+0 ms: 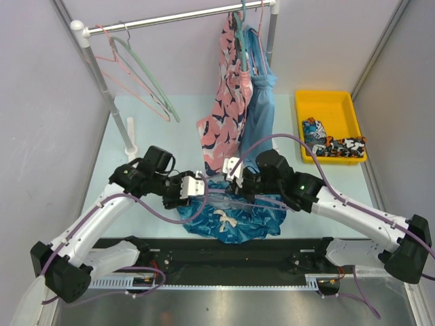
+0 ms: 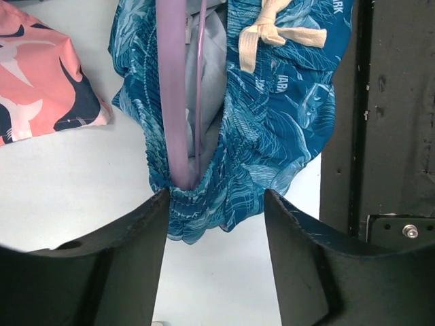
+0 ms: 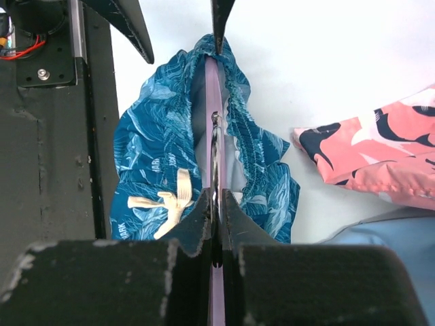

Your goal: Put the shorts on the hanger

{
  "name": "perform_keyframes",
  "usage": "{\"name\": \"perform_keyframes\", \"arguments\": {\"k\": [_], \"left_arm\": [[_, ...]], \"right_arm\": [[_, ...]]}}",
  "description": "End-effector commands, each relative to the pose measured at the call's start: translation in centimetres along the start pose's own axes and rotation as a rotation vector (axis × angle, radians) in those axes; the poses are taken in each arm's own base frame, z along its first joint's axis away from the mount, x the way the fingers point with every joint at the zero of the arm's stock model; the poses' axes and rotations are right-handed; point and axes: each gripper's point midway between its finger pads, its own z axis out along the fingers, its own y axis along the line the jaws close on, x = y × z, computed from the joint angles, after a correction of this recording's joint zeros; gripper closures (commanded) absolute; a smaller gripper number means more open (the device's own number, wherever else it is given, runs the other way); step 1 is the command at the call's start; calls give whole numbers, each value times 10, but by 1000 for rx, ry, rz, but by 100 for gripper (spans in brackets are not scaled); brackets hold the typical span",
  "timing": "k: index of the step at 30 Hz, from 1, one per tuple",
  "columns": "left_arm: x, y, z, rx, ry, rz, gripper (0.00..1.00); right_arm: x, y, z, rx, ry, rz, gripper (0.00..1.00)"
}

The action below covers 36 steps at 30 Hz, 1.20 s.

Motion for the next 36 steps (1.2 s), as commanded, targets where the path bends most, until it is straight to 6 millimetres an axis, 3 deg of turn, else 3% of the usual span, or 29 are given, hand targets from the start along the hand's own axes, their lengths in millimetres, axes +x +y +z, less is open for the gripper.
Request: {"name": "perform_keyframes", "arguments": {"k": [1, 6, 11, 13, 14, 16, 17, 18, 20, 21, 23, 24, 27, 29, 33, 36], "left_arm": [[-5, 0, -6, -13, -25, 27, 36], [-5, 19, 3, -89, -43, 50, 30], [-12, 18, 16, -53, -76, 47, 29], [-15, 15, 21, -39, -86, 50, 34], [-17, 14, 22, -32, -95, 47, 50], [-19, 12, 22, -22, -101, 26, 68], [-18, 10, 23, -12, -99, 11, 86], [-17, 7, 24, -7, -100, -24, 93], [-17, 6, 24, -10, -103, -59, 100], [-13, 1, 26, -6, -99, -107, 100], [-9, -2, 30, -11, -106, -154, 100], [-10, -5, 29, -16, -116, -187, 100], [-6, -8, 33, -27, -125, -250, 100], [-7, -6, 33, -40, -136, -272, 99], [-3, -1, 32, -62, -132, -327, 100], [-6, 6, 28, -68, -128, -355, 100]], "right_arm": [[-44, -5, -13, 30, -176, -90, 100], [-49, 7, -20, -16, -224, -154, 100], [-56, 10, -25, -30, -254, -196, 100], [-55, 12, -26, -39, -253, -205, 100], [-56, 12, -26, -38, -256, -208, 100], [-55, 10, -28, -21, -249, -205, 100], [-56, 9, -31, -12, -250, -204, 100], [-56, 8, -33, -1, -247, -199, 100], [-51, 2, -41, 48, -216, -166, 84], [-52, -3, -51, 97, -214, -162, 59], [-42, -5, -64, 141, -174, -137, 34], [-46, -9, -81, 194, -188, -138, 31], [-41, 10, -106, 151, -192, -187, 24], [-31, 22, -114, 98, -154, -244, 19], [-5, 52, -109, -75, -55, -329, 19], [16, 72, -84, -194, 61, -358, 25]]}}
